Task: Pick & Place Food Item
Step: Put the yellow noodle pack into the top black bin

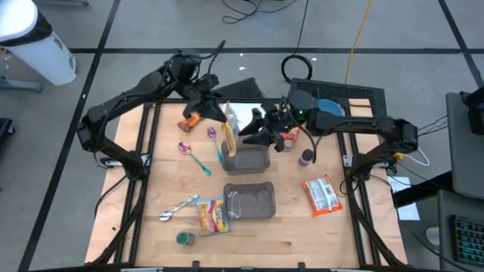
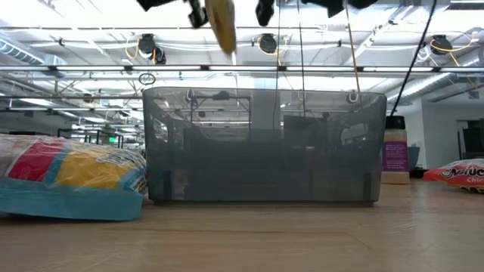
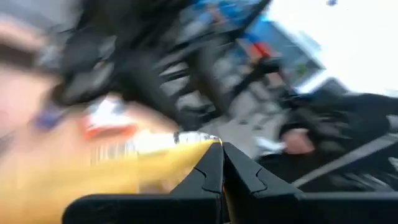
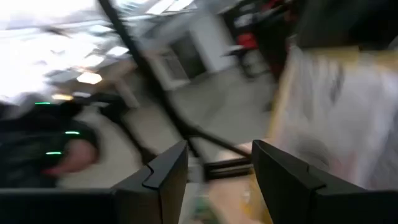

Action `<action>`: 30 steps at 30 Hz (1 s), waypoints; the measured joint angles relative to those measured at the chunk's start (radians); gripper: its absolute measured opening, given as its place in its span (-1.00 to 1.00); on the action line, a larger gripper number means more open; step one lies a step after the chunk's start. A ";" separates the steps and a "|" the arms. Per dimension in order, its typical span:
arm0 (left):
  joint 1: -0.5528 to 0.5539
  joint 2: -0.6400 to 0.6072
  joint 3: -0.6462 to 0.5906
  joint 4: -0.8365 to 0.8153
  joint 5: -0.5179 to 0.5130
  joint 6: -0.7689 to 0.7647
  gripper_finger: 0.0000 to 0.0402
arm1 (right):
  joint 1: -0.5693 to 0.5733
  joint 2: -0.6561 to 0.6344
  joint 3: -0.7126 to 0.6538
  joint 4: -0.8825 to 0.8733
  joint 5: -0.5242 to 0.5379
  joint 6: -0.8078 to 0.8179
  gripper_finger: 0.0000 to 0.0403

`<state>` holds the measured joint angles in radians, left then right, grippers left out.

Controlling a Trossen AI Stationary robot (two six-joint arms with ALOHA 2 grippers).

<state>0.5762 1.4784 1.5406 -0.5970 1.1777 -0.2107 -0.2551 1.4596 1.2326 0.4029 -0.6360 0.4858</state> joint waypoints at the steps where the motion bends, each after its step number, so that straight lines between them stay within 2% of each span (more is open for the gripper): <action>1: 0.005 0.000 0.000 -0.072 -0.051 0.049 -1.00 | 0.000 -0.022 0.001 -0.071 0.054 -0.061 -0.15; 3: 0.007 0.001 0.000 -0.212 -0.187 0.150 -1.00 | 0.001 -0.065 -0.001 -0.193 0.167 -0.157 -0.15; 5: -0.004 0.008 0.000 -0.303 -0.342 0.235 -1.00 | 0.012 -0.083 0.000 -0.233 0.268 -0.234 -0.15; 8: -0.028 0.030 -0.001 -0.383 -0.506 0.312 -0.99 | 0.017 -0.096 0.001 -0.276 0.300 -0.304 -0.15; 15: -0.133 0.056 -0.001 -0.451 -0.565 0.451 -0.99 | 0.012 -0.090 0.000 -0.423 0.264 -0.435 -0.15; 20: -0.228 0.056 0.010 -0.535 -0.741 0.574 -0.99 | 0.015 -0.090 0.000 -0.499 0.230 -0.567 -0.15; 27: -0.342 0.094 0.175 -0.648 -0.960 0.701 -0.98 | 0.015 -0.075 0.000 -0.503 0.212 -0.696 -0.15; 30: -0.374 0.124 0.294 -0.681 -0.993 0.718 -0.98 | 0.015 -0.066 -0.003 -0.523 0.212 -0.722 -0.15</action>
<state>0.2024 1.6024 1.8349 -1.2779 0.1847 0.5071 -0.2405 1.3937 1.2301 -0.1202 -0.4238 -0.2367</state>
